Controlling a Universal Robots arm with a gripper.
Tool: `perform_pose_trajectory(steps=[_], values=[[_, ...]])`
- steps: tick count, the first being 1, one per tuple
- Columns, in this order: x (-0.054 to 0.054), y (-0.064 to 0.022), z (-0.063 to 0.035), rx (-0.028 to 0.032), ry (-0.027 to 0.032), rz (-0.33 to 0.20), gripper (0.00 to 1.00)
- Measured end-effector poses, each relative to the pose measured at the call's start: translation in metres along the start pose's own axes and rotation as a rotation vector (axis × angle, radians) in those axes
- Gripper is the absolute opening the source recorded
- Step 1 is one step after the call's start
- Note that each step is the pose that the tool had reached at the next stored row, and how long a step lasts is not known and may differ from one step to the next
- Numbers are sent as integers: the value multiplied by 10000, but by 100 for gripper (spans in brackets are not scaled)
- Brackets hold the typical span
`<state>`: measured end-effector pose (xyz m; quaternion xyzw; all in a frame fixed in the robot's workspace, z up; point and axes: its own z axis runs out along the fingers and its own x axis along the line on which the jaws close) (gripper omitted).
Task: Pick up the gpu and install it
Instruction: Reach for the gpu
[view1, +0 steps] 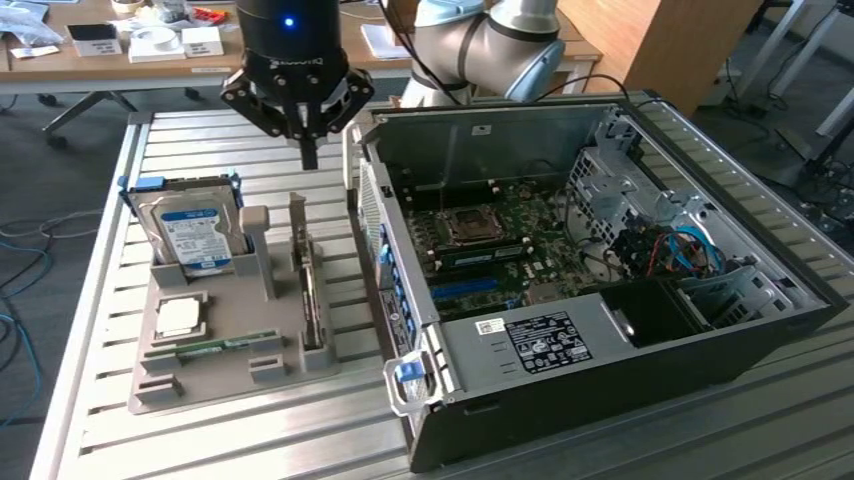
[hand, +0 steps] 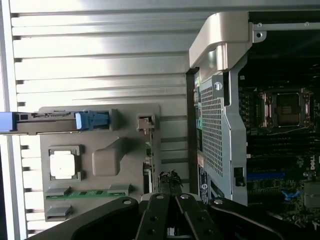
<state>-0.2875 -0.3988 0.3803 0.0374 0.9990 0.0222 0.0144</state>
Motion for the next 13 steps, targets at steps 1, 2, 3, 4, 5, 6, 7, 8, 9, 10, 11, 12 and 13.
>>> perform_pose_trajectory(steps=[1,2,3,4,5,6,7,8,9,10,11,12,13], values=[[12,-1,0,0,0,0,11],[21,-2,0,1,0,0,11],[29,-2,0,1,1,0,11],[37,-3,0,0,0,0,11],[45,-4,1,1,1,0,11],[52,-9,1,1,1,-1,11],[59,-16,1,1,1,-1,11],[66,-25,2,0,1,-2,11],[72,-38,2,0,0,-1,11],[78,-53,2,0,1,-1,11],[83,-72,2,-1,0,0,11],[87,-91,1,0,0,0,11],[91,-112,1,1,1,-1,11]])
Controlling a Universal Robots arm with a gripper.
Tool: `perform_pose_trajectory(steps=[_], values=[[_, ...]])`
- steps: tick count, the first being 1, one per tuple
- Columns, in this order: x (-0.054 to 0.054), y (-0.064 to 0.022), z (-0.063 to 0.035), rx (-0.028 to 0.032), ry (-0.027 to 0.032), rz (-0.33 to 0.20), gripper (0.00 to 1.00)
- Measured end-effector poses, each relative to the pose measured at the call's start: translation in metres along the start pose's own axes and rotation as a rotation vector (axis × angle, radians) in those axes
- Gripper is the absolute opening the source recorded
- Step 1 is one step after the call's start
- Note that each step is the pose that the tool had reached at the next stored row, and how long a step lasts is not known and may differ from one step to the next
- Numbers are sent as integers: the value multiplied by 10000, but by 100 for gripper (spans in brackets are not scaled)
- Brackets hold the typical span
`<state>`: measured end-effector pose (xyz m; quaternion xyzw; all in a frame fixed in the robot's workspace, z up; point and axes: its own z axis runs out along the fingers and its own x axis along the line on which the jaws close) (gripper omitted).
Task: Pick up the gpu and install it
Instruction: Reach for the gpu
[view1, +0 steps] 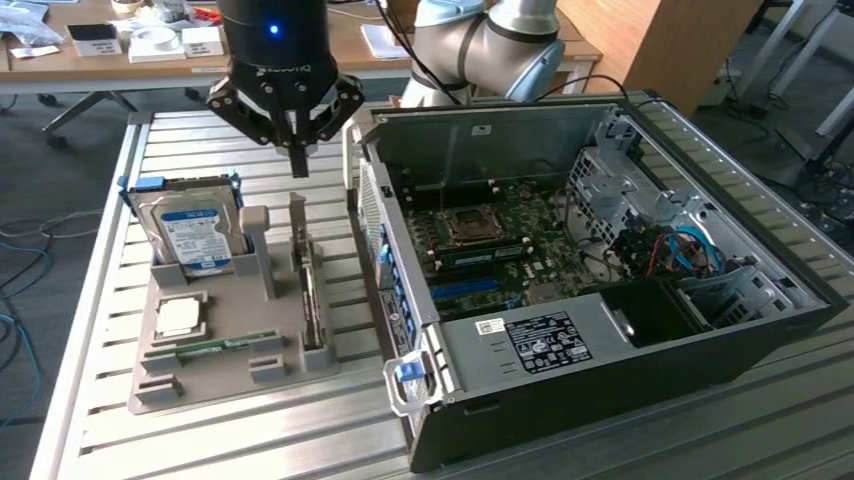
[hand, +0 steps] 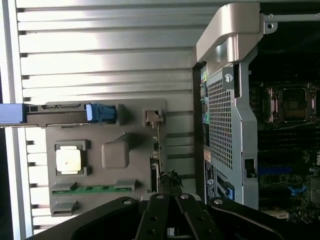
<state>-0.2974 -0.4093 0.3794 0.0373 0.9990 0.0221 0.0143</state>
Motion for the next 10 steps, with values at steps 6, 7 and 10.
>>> perform_pose_trajectory(steps=[6,7,10], values=[[32,-140,0,-1,-1,2,11],[34,-167,-1,0,0,1,11],[30,-253,1,0,0,0,11]])
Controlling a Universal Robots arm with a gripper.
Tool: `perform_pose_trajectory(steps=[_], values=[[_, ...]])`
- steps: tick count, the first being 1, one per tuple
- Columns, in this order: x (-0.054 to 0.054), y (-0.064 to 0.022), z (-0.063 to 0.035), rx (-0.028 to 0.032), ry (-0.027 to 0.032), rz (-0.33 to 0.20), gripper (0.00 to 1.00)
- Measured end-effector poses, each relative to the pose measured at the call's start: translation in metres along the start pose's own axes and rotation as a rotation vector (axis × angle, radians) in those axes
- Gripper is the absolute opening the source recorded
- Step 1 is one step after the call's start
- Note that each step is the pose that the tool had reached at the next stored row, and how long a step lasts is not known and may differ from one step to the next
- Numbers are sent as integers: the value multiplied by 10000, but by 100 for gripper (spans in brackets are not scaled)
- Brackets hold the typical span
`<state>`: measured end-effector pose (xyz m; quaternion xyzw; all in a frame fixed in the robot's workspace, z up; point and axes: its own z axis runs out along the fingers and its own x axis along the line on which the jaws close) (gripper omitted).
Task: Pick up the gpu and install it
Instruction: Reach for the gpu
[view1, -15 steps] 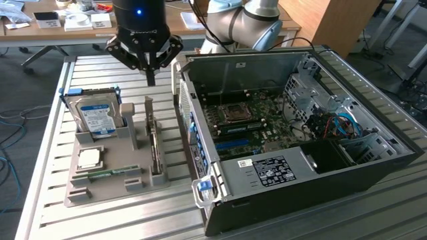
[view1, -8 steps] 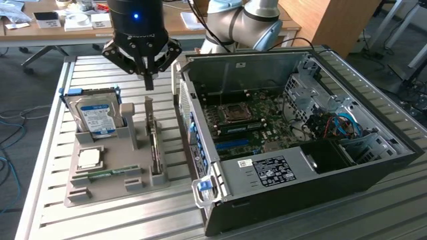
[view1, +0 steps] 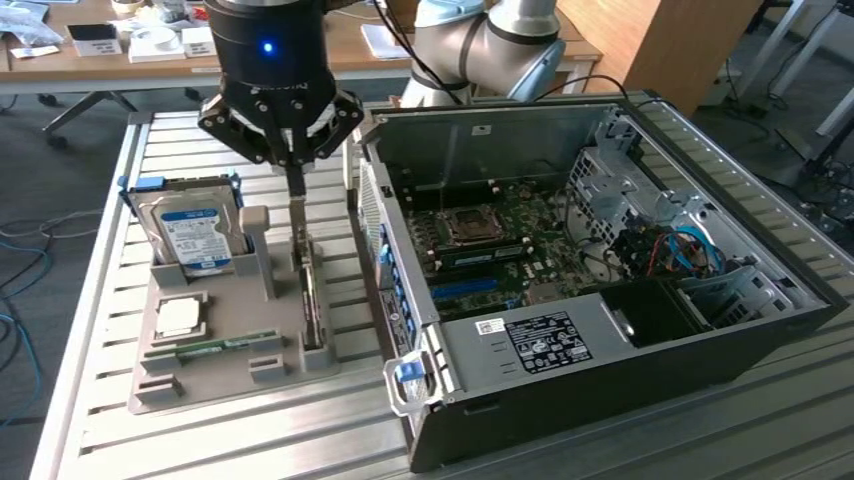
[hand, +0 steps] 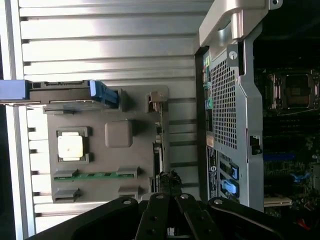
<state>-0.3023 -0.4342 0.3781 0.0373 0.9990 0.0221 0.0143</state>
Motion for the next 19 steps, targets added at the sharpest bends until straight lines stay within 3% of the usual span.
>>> perform_pose_trajectory(steps=[6,19], values=[[-8,-139,12,7,-1,3,11],[-8,-328,49,16,-1,5,11]])
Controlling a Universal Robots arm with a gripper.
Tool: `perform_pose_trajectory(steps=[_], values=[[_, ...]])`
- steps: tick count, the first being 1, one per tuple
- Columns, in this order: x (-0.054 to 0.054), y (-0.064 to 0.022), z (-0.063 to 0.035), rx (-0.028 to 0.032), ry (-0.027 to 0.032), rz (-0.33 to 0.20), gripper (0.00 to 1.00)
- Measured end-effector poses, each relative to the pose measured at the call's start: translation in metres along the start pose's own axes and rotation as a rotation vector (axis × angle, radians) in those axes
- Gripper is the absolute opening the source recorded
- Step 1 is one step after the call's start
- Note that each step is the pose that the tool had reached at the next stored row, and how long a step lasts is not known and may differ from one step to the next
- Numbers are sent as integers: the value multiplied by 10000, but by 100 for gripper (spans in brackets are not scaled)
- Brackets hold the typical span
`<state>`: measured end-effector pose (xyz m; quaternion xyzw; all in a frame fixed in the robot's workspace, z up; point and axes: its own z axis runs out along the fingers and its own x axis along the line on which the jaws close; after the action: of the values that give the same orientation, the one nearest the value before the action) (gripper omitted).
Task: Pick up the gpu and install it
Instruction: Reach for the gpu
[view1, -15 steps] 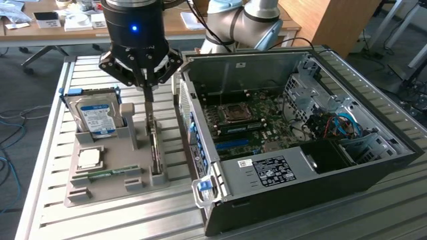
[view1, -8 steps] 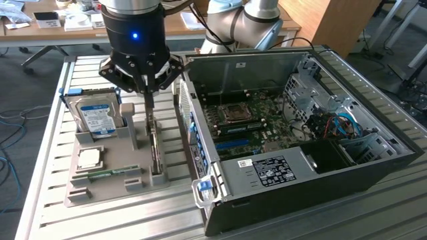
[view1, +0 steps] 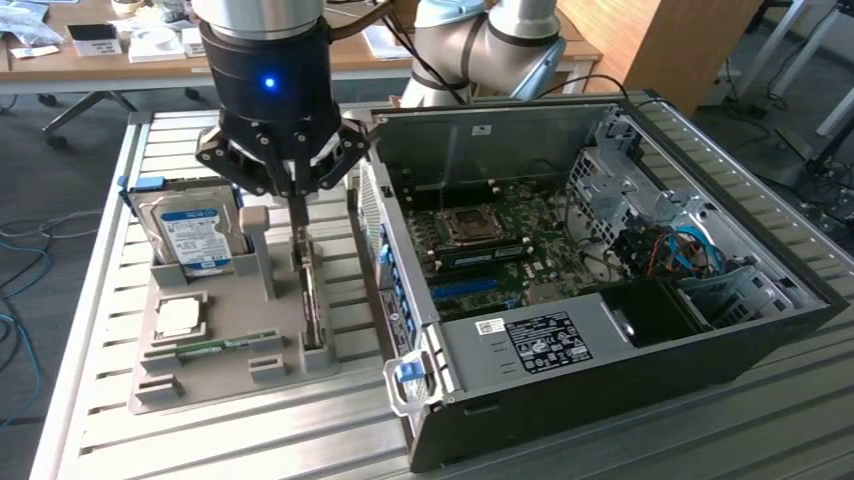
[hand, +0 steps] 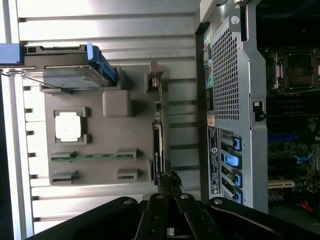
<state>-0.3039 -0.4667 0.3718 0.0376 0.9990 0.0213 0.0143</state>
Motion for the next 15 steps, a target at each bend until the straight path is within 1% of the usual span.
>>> perform_pose_trajectory(steps=[7,15], values=[[30,-42,12,4,0,-1,11],[36,-45,12,4,-1,0,11]])
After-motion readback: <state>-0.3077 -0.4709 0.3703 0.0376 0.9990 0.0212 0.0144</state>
